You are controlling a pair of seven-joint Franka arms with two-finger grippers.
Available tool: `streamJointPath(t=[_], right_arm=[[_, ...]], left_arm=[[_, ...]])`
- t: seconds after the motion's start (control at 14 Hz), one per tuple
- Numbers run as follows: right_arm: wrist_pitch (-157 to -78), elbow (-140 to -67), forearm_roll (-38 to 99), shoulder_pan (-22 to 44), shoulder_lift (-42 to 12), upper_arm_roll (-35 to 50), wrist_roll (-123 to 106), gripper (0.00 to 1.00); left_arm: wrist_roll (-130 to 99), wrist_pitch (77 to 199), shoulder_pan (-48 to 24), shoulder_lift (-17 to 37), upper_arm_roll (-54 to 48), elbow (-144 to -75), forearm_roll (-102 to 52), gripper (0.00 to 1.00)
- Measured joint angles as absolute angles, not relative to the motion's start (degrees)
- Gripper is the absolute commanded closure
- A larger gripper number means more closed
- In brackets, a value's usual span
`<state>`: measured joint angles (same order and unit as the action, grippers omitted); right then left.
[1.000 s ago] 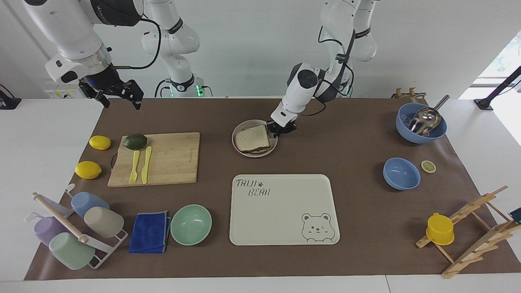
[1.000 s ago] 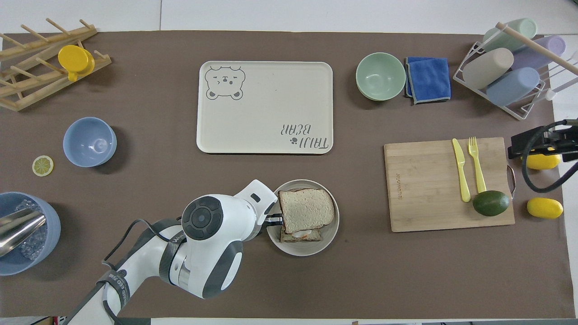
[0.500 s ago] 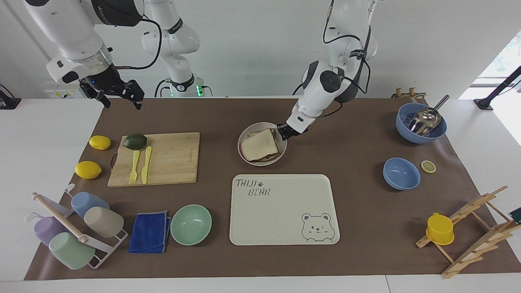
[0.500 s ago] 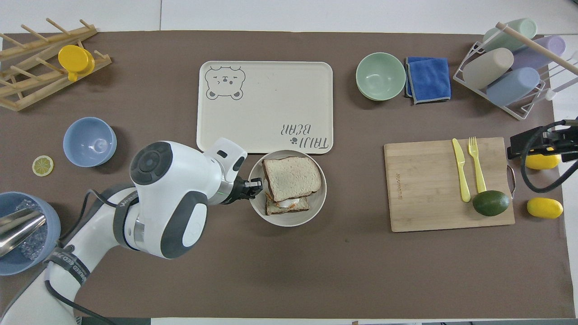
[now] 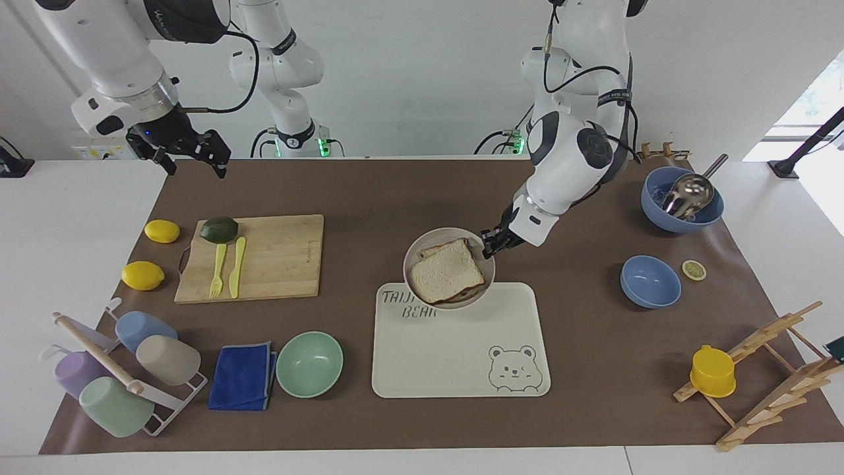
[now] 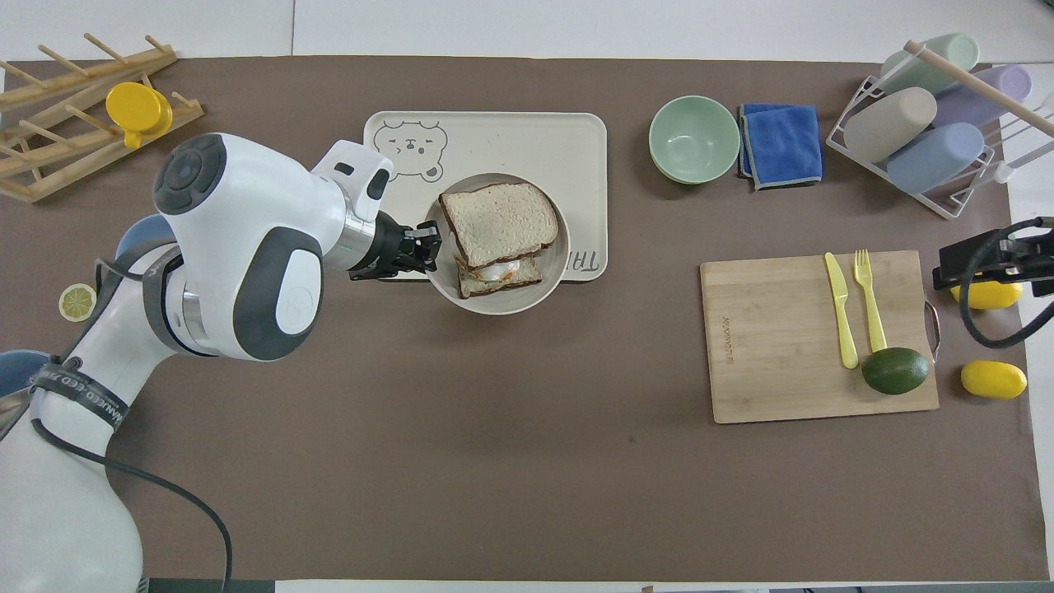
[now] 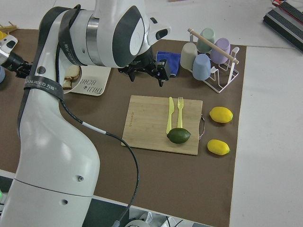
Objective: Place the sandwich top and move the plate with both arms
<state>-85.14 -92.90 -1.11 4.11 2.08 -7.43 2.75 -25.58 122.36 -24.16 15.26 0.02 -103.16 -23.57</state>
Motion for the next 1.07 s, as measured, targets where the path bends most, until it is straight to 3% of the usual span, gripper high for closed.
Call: streamJointPath(t=[0.21, 0.43, 0.93, 1.0, 1.07], right_arm=[[-85.1, -92.9, -1.1, 3.7, 2.1, -7.5, 2.8, 0.0], [-85.1, -92.9, -1.1, 3.7, 2.1, -7.4, 2.8, 0.0], [-85.1, -92.9, -1.1, 3.7, 2.1, -7.2, 2.8, 0.0], [-85.1, -92.9, -1.1, 3.8, 2.1, -7.1, 2.8, 0.0], [-85.1, -92.9, -1.1, 3.9, 2.1, -7.1, 2.8, 0.0]], left_arm=[[-25.5, 120.9, -21.1, 22.6, 0.1, -95.4, -23.5, 1.0], [-25.4, 121.1, -19.8, 27.5, 0.1, -91.8, -23.5, 1.0], [-22.4, 125.6, -20.2, 29.7, -0.4, -92.2, -23.5, 1.0], [-21.7, 126.0, -20.2, 29.7, -0.4, -92.6, -23.5, 0.93], [-21.2, 126.4, -20.3, 29.8, -0.4, -92.8, -23.5, 0.49]])
